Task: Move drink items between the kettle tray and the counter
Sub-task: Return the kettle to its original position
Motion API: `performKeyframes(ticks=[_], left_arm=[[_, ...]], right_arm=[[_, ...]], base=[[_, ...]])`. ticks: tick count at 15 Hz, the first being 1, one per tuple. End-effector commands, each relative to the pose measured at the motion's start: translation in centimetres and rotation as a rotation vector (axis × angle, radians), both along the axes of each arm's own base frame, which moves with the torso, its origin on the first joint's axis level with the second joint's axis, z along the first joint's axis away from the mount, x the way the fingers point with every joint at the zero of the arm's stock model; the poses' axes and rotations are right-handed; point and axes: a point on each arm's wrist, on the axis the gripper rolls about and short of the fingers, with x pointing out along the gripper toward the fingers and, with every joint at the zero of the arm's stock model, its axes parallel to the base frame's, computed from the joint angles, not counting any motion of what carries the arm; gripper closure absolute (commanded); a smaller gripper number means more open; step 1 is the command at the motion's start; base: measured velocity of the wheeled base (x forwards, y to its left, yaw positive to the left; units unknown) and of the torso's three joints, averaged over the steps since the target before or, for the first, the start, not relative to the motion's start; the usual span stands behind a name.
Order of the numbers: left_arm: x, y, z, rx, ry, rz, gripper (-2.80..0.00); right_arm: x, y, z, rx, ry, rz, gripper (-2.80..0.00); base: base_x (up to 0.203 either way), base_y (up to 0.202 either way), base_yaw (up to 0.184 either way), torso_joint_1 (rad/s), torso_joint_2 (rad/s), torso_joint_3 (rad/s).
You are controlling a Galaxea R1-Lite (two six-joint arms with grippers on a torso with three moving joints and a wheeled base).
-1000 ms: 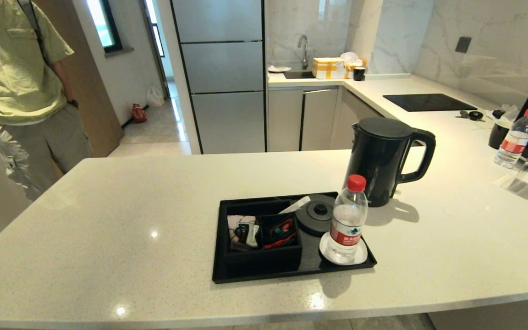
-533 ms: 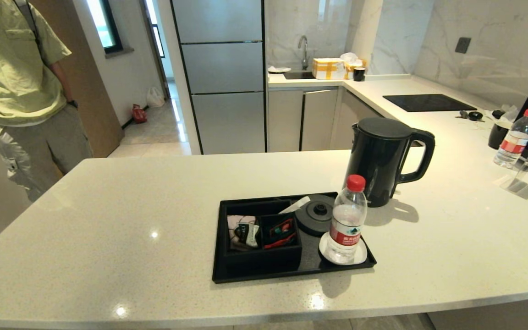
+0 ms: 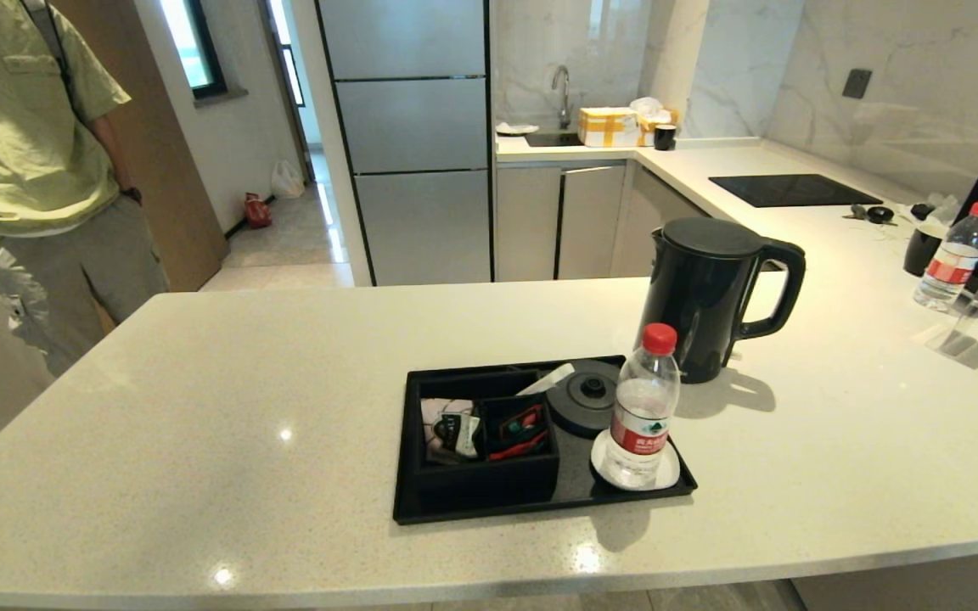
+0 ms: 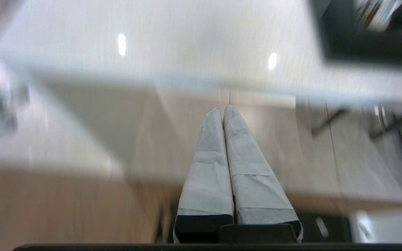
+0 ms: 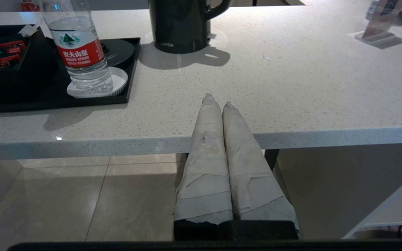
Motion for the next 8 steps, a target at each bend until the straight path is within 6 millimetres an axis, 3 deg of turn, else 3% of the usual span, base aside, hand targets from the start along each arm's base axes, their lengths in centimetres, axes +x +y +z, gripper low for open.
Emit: performKeyframes(ticks=[1, 3, 4, 6, 8], left_arm=[[0.9, 0.1, 0.0, 0.025, -0.16, -0.015, 0.0], [0.2, 0.1, -2.3, 0.105, -0.274, -0.033, 0.0], [0.6, 0.1, -3.8, 0.146, -0.306, -0.039, 0.0], [1.5, 0.1, -4.3, 0.194, -0.405, -0.03, 0.0], [3.2, 0.0, -5.9, 0.198, -0.445, -0.057, 0.0]], right_arm=[[0.0, 0.0, 0.0, -0.001, 0.001, 0.0, 0.0], [0.0, 0.0, 0.0, -0.001, 0.001, 0.0, 0.0], [0.0, 0.0, 0.0, -0.001, 0.001, 0.0, 0.0], [0.0, 0.0, 0.0, -0.001, 0.001, 0.0, 0.0], [0.0, 0.0, 0.0, -0.001, 0.001, 0.0, 0.0]], base=[[0.0, 0.0, 0.0, 0.0, 0.0, 0.0], [0.0, 0.0, 0.0, 0.0, 0.0, 0.0], [0.0, 0.0, 0.0, 0.0, 0.0, 0.0], [0.0, 0.0, 0.0, 0.0, 0.0, 0.0], [0.0, 0.0, 0.0, 0.0, 0.0, 0.0]])
